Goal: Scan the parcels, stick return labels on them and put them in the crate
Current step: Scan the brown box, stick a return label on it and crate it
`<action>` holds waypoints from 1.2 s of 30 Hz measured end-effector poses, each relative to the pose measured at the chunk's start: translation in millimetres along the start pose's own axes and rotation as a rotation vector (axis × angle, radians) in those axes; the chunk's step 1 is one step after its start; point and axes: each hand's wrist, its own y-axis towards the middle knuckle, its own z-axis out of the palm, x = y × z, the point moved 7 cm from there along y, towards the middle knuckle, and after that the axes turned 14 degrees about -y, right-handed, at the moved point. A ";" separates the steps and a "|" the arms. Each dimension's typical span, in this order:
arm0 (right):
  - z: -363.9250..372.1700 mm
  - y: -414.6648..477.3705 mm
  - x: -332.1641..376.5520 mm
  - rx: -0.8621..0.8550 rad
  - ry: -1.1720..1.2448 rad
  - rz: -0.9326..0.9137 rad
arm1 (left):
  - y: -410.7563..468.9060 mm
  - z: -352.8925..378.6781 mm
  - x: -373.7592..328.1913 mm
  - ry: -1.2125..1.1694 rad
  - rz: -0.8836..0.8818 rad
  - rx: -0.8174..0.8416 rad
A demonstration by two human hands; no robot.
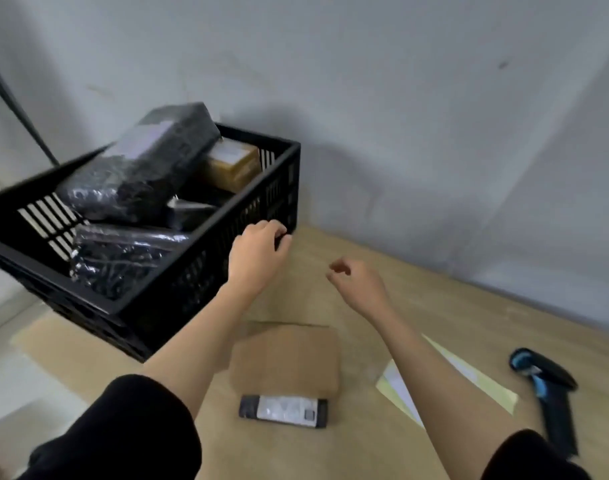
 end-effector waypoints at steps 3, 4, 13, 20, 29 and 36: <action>35.1 -26.3 -27.4 0.158 0.101 0.040 | -46.0 39.6 36.8 0.036 -0.213 0.127; 44.7 -32.8 -34.3 0.195 0.133 0.058 | -60.8 45.2 50.2 0.054 -0.274 0.145; 109.9 -75.7 -68.2 0.650 0.430 0.431 | -126.0 70.5 137.7 0.042 -0.945 0.457; 69.2 -44.0 -95.5 0.386 0.821 0.553 | -43.9 94.2 86.5 -0.136 -0.708 0.302; 10.4 -36.0 -180.0 -0.148 0.938 0.596 | -23.0 200.5 28.9 -0.871 -0.690 0.371; -13.0 -35.3 -193.4 -0.219 0.899 0.498 | -22.7 233.6 -2.2 -0.557 -0.247 0.628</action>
